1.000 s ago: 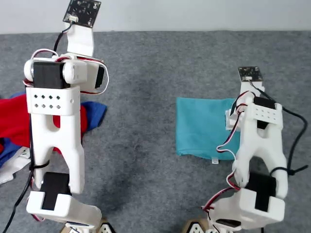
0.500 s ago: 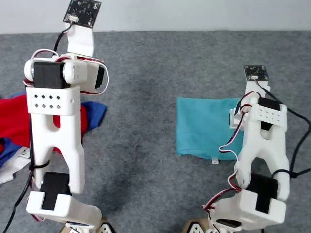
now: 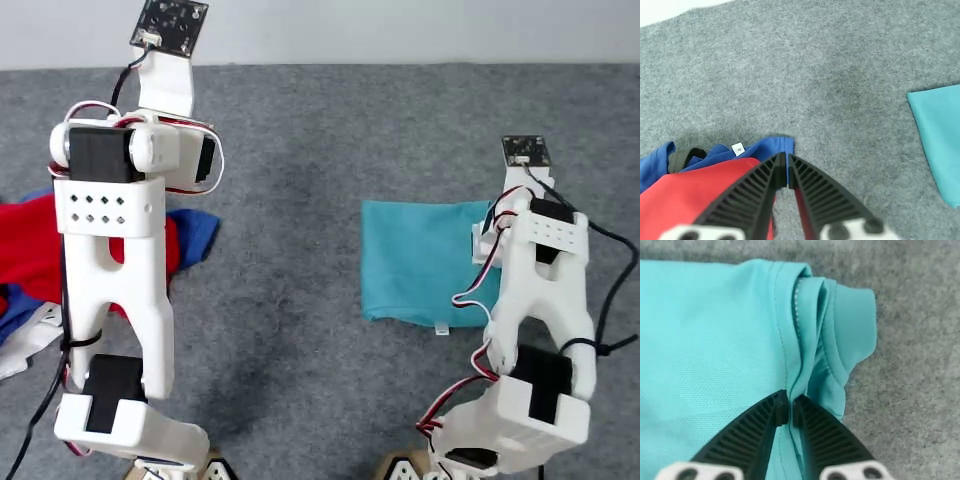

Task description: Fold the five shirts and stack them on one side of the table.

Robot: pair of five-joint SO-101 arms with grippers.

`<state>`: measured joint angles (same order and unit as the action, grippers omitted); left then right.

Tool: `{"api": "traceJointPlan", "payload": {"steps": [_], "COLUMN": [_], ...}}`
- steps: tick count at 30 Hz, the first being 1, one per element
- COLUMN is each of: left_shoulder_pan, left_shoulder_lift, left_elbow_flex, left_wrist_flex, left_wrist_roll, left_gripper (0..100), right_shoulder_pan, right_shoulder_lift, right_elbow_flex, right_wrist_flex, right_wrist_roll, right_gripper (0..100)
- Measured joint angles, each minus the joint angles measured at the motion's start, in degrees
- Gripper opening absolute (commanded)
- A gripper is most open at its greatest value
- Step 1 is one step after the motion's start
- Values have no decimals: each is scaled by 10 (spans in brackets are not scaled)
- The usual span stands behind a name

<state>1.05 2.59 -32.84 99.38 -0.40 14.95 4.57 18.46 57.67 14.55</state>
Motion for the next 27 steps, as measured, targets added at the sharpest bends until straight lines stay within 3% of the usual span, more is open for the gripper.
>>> {"api": "traceJointPlan", "payload": {"steps": [7,18,24,27], "left_shoulder_pan": [0,0,0,0], "left_shoulder_lift": [0,0,0,0], "left_elbow_flex": [0,0,0,0], "left_wrist_flex": [0,0,0,0], "left_wrist_roll": [0,0,-3,-3], "left_gripper": [13,13,13,13], "right_shoulder_pan": [8,41,41,41], "right_shoulder_lift": [0,77,91,91], "right_elbow_flex": [-84,-132,-193,-229], "right_wrist_flex": [62,63,104,162], "right_wrist_roll": [20,79,80,80], "right_gripper": [9,10,158,153]}}
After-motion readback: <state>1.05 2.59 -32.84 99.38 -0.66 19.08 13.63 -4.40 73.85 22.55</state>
